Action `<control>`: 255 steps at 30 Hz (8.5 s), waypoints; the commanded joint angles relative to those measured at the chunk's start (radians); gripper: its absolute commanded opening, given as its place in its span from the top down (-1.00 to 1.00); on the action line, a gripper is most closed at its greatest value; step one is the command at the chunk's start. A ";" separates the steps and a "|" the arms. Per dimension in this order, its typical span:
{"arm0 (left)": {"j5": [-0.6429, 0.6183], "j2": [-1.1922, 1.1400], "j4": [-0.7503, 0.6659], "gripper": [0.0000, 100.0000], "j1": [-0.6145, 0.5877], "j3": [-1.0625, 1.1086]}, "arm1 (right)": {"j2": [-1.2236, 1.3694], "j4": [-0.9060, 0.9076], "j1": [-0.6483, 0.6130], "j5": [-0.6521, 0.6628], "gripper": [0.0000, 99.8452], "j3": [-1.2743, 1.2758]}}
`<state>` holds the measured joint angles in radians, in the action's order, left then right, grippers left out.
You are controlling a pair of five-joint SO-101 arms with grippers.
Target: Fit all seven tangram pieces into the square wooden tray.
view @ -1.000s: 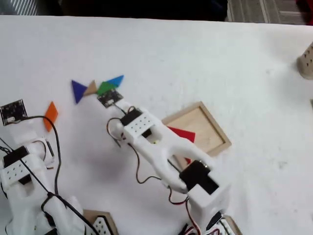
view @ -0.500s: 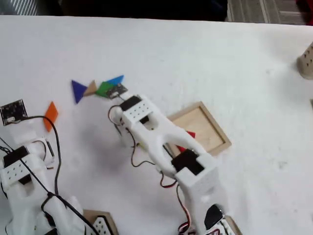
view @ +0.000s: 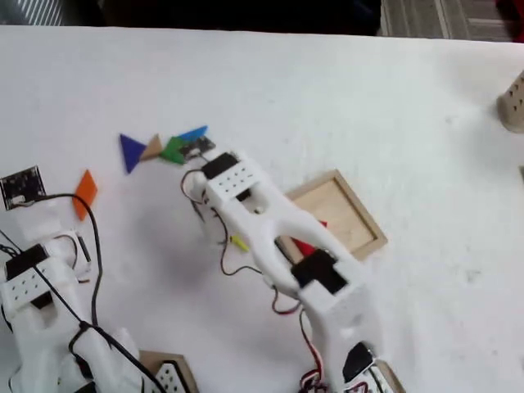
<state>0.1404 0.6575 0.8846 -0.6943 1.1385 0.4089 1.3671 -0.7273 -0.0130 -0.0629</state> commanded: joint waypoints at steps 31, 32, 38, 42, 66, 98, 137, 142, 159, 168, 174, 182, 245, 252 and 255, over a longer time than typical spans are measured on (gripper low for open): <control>0.012 0.025 -0.020 0.95 0.015 -0.005 | -0.008 -0.170 -0.082 -0.017 0.44 -0.029; 0.012 0.025 -0.020 0.95 0.015 -0.005 | -0.008 -0.170 -0.082 -0.017 0.44 -0.029; 0.012 0.025 -0.020 0.95 0.015 -0.005 | -0.047 -0.165 -0.085 -0.012 0.44 -0.029; 0.012 0.025 -0.020 0.95 0.016 -0.005 | -0.062 -0.163 -0.093 -0.011 0.44 -0.028; 0.012 0.025 -0.020 0.95 0.016 -0.003 | 0.117 -0.139 -0.101 -0.011 0.44 -0.066; 0.051 0.025 -0.014 0.95 0.013 -0.003 | 0.302 0.082 -0.018 0.043 0.54 -0.285; 0.052 0.027 -0.012 0.95 0.013 -0.002 | 0.516 0.252 0.062 -0.103 0.85 -0.617; 0.052 0.027 -0.012 0.95 0.013 -0.002 | 0.519 0.277 0.104 -0.101 0.96 -0.609; 0.052 0.027 -0.020 0.95 0.024 -0.002 | 0.019 0.335 0.311 -0.017 0.96 -0.333; 0.051 0.027 -0.020 0.95 0.038 -0.002 | -0.229 0.156 0.446 0.069 0.96 0.043; 0.051 0.027 -0.020 0.95 0.038 0.000 | -0.229 0.033 0.449 0.071 0.96 0.199; 0.051 0.027 -0.017 0.95 0.038 0.000 | -0.228 -0.015 0.450 0.069 0.94 0.245; -0.631 -0.429 -0.736 0.95 1.334 -0.239 | -0.490 -0.219 1.201 0.282 0.96 0.710; -0.638 -0.771 -0.733 0.96 1.353 -0.496 | -0.481 -0.269 1.216 0.281 0.96 0.715; -0.635 -0.800 -0.733 0.96 1.385 -0.552 | -0.479 -0.295 1.214 0.279 0.96 0.718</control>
<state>-0.4887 -0.1112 0.1757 0.6467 0.7058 -0.0330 1.0940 0.4818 0.2647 0.6552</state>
